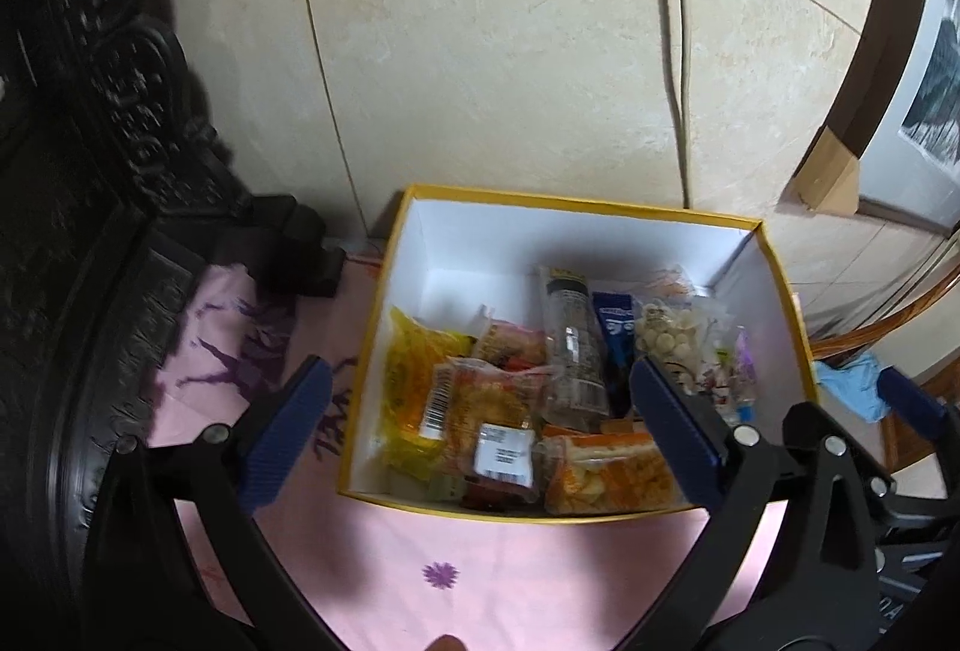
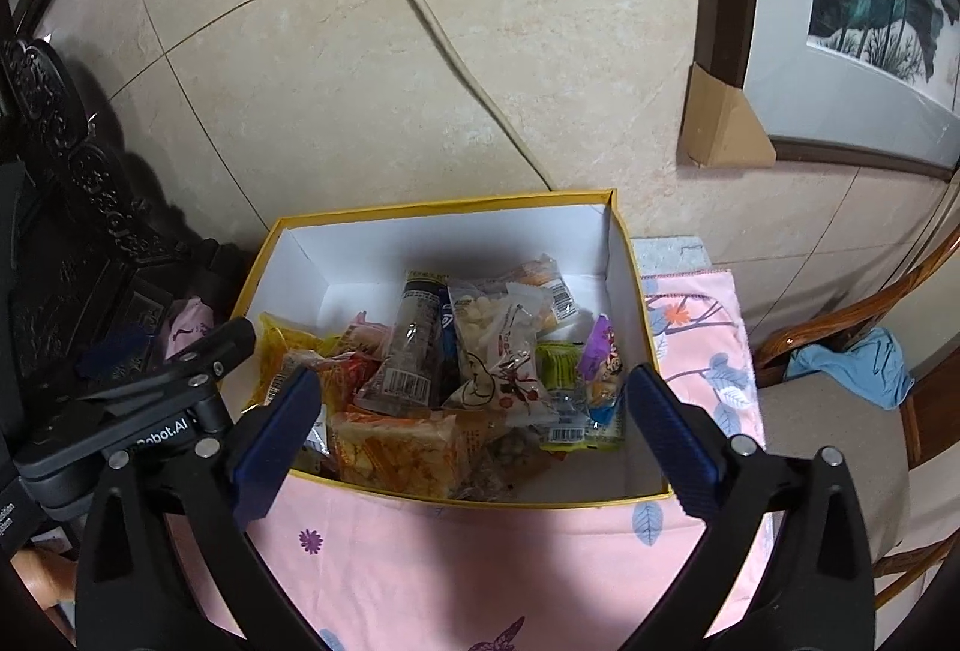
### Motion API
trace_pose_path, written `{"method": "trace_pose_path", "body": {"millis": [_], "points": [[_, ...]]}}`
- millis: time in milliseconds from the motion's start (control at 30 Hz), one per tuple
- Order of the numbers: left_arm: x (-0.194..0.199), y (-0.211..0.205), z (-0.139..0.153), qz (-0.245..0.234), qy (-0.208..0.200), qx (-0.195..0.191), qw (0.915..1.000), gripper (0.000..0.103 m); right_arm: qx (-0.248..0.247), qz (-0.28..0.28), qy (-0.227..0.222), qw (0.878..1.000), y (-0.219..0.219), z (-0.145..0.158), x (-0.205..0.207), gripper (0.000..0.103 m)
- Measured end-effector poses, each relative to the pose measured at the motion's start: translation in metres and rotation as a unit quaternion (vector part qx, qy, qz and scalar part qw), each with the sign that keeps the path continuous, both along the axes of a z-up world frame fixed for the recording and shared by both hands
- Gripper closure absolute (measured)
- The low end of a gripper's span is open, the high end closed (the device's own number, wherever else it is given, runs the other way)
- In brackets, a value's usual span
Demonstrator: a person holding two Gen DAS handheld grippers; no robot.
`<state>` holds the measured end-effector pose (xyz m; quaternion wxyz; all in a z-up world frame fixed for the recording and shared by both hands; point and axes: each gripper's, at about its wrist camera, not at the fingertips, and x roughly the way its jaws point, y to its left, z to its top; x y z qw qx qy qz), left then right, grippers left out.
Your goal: Organize snacks
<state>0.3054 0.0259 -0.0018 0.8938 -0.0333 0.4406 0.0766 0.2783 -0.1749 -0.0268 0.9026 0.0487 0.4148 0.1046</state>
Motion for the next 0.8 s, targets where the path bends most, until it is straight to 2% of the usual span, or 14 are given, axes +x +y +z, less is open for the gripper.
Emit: {"method": "trace_pose_path", "body": {"millis": [100,300,533,800], "points": [[0.0003,-0.0021,0.0019,0.006,-0.001,0.014,0.9999,0.002,0.003,-0.002,0.002,1.0,-0.0009,-0.0008,-0.0002,0.001],[0.0004,0.0056,0.0011,0.007,0.002,-0.029,0.9995,0.002,0.006,-0.005,0.007,1.0,-0.0032,-0.0016,0.0009,0.001],[-0.0014,0.0026,0.0015,0.011,-0.005,-0.003,0.9999,0.002,0.007,-0.003,0.008,1.0,-0.0015,-0.0017,-0.0002,0.001],[-0.0038,0.0056,0.0021,0.01,-0.011,-0.02,0.9997,0.004,0.009,-0.005,0.008,1.0,-0.0023,-0.0023,-0.0019,0.001]]}}
